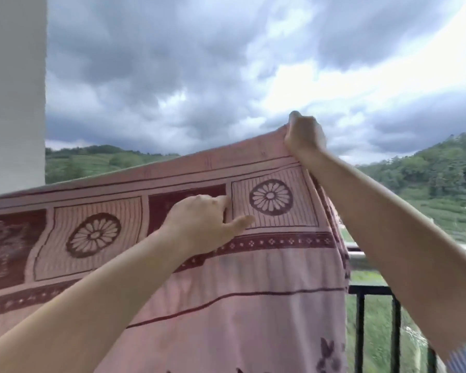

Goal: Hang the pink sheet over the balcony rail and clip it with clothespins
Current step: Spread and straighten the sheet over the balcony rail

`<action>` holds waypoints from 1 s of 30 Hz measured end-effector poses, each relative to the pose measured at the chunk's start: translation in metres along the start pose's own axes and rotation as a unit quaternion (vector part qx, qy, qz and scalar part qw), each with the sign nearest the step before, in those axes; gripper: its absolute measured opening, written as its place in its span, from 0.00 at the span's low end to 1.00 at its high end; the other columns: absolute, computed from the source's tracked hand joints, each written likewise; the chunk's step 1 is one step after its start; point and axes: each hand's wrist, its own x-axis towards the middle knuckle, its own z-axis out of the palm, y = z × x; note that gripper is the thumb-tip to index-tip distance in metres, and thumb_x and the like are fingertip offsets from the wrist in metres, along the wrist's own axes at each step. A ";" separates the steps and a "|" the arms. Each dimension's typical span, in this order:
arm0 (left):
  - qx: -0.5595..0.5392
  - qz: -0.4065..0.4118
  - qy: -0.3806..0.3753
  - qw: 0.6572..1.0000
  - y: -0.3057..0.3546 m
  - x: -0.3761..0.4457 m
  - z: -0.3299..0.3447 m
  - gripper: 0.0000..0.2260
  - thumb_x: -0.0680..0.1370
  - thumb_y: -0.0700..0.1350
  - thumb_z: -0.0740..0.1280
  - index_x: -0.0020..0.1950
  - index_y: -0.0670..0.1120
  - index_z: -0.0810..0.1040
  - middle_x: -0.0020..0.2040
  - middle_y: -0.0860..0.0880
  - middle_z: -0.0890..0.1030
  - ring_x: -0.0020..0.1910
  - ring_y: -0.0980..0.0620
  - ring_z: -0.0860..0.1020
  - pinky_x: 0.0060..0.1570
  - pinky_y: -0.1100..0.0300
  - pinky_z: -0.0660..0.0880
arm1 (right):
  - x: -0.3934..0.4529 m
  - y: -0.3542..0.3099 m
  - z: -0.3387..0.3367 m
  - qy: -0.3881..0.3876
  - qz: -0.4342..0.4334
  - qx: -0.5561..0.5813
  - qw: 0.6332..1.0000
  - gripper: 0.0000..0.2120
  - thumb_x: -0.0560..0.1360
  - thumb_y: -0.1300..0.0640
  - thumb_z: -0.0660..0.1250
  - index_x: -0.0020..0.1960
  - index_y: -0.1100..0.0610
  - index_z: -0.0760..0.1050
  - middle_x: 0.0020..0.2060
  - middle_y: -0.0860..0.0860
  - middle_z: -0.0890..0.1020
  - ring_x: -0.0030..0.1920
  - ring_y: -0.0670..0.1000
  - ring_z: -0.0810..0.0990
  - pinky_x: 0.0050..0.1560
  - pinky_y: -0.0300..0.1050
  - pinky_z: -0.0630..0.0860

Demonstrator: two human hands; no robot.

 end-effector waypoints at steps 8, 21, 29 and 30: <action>-0.080 -0.041 -0.155 0.984 0.021 0.042 0.043 0.20 0.77 0.54 0.60 0.68 0.49 0.68 0.65 0.48 0.73 0.61 0.50 0.73 0.60 0.57 0.69 | -0.033 0.042 0.049 -0.505 -0.126 -0.022 0.853 0.14 0.77 0.56 0.58 0.56 0.65 0.73 0.47 0.55 0.80 0.44 0.53 0.81 0.43 0.45 0.79; 0.109 0.144 0.112 0.977 0.038 -0.007 0.026 0.31 0.77 0.62 0.44 0.42 0.40 0.77 0.22 0.55 0.61 0.23 0.52 0.68 0.28 0.65 0.67 | -0.218 0.109 -0.028 0.054 -0.177 0.264 0.946 0.14 0.70 0.55 0.60 0.35 0.63 0.79 0.30 0.53 0.81 0.33 0.46 0.74 0.36 0.37 0.73; 0.254 0.074 0.030 0.964 0.055 -0.033 0.023 0.19 0.76 0.59 0.58 0.54 0.46 0.76 0.46 0.46 0.82 0.42 0.47 0.78 0.37 0.59 0.68 | -0.297 0.083 -0.017 -0.351 0.189 0.521 0.755 0.08 0.74 0.60 0.63 0.52 0.57 0.76 0.45 0.50 0.81 0.47 0.49 0.80 0.48 0.38 0.76; 0.255 0.058 0.025 0.965 0.057 -0.032 0.026 0.15 0.78 0.54 0.58 0.53 0.44 0.76 0.47 0.45 0.82 0.42 0.47 0.77 0.37 0.58 0.67 | -0.298 0.080 -0.019 -0.323 0.205 0.525 0.760 0.08 0.74 0.63 0.63 0.51 0.59 0.78 0.44 0.53 0.82 0.42 0.50 0.81 0.48 0.42 0.78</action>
